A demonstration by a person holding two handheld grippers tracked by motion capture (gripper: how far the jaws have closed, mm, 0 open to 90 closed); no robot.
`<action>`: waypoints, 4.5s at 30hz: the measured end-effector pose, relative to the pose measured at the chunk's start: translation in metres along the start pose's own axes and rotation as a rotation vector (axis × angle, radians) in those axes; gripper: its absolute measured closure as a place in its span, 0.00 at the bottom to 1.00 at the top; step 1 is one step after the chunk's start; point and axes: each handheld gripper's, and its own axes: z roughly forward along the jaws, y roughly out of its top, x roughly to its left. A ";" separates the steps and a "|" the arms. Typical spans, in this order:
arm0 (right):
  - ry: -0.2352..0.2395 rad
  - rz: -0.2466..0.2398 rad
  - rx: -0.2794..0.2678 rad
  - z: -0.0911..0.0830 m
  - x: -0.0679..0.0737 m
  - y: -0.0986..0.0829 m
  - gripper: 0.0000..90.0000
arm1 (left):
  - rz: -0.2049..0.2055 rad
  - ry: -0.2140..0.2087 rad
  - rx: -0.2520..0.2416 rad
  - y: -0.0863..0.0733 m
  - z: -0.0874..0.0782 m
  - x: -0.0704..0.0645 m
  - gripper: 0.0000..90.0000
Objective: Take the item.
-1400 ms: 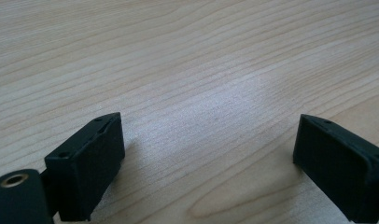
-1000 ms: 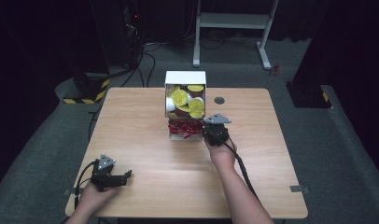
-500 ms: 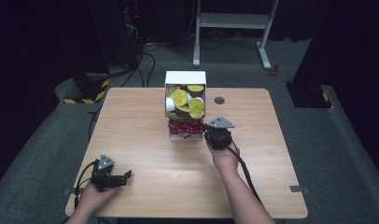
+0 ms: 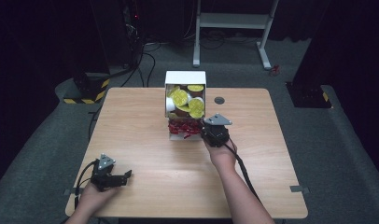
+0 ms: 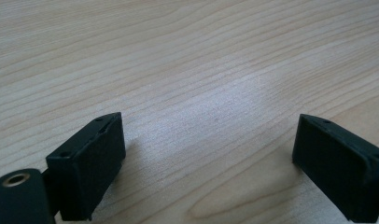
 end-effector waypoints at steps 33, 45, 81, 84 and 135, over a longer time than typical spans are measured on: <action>0.031 0.017 -0.063 -0.034 -0.001 -0.009 0.96 | 0.001 -0.001 -0.002 -0.001 -0.001 0.000 0.11; 0.050 0.052 -0.092 -0.046 -0.002 -0.015 0.97 | -0.002 -0.002 -0.003 -0.001 -0.001 0.000 0.12; 0.067 0.085 -0.152 -0.083 -0.011 -0.029 0.97 | -0.004 -0.001 -0.003 -0.001 -0.001 -0.001 0.12; 0.063 0.082 -0.156 -0.086 -0.012 -0.030 0.97 | -0.004 -0.001 -0.003 -0.001 -0.001 -0.001 0.12; -0.121 0.136 -0.088 -0.068 -0.080 -0.038 0.97 | 0.006 0.006 0.000 0.000 -0.001 0.000 0.12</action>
